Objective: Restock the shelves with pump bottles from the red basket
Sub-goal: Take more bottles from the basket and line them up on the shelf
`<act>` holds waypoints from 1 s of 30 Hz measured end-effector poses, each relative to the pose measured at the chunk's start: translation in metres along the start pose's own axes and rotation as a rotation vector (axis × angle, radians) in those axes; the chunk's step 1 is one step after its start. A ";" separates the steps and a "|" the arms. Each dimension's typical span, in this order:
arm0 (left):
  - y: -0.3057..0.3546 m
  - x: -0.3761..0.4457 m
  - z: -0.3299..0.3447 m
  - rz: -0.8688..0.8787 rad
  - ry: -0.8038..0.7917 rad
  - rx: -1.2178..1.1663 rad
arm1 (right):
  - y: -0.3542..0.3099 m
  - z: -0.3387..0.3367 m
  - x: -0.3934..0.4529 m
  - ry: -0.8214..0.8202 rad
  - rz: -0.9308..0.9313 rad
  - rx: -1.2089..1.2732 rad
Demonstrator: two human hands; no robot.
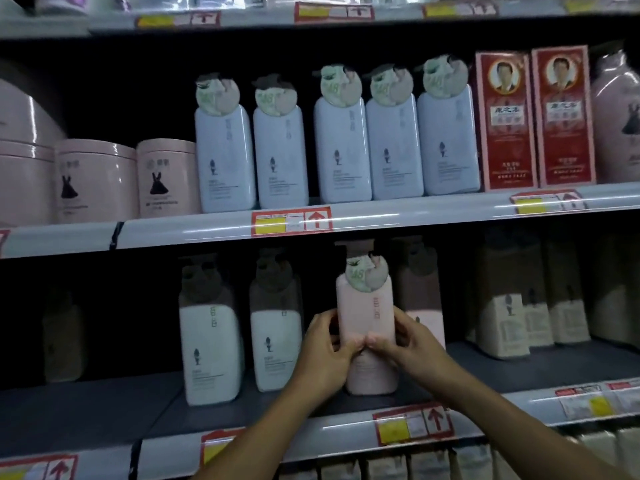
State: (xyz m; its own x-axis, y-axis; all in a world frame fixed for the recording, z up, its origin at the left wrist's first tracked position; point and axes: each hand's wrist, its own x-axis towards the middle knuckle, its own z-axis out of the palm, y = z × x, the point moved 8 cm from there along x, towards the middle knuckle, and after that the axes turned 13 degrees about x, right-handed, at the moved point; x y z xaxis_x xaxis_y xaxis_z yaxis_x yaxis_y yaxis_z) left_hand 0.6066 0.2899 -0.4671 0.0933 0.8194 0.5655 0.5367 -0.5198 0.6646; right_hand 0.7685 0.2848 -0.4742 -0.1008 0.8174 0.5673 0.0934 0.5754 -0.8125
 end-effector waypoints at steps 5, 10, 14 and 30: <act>-0.011 0.005 0.009 -0.074 0.047 0.071 | 0.007 -0.001 -0.001 0.060 0.057 -0.162; -0.024 -0.010 0.021 -0.123 -0.015 0.205 | 0.014 -0.011 -0.024 0.274 0.168 -0.386; -0.022 -0.009 0.029 -0.160 0.118 0.413 | 0.024 -0.010 -0.025 0.390 0.195 -0.422; -0.050 0.060 0.056 -0.394 0.056 0.432 | 0.061 0.000 0.044 0.419 0.316 -0.525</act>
State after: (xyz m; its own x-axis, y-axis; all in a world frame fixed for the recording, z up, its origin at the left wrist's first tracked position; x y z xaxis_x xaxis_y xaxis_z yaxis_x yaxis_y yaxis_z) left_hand 0.6325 0.3791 -0.4940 -0.2208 0.9106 0.3494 0.8162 -0.0236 0.5772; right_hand 0.7694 0.3559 -0.4986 0.3858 0.8284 0.4062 0.5271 0.1634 -0.8339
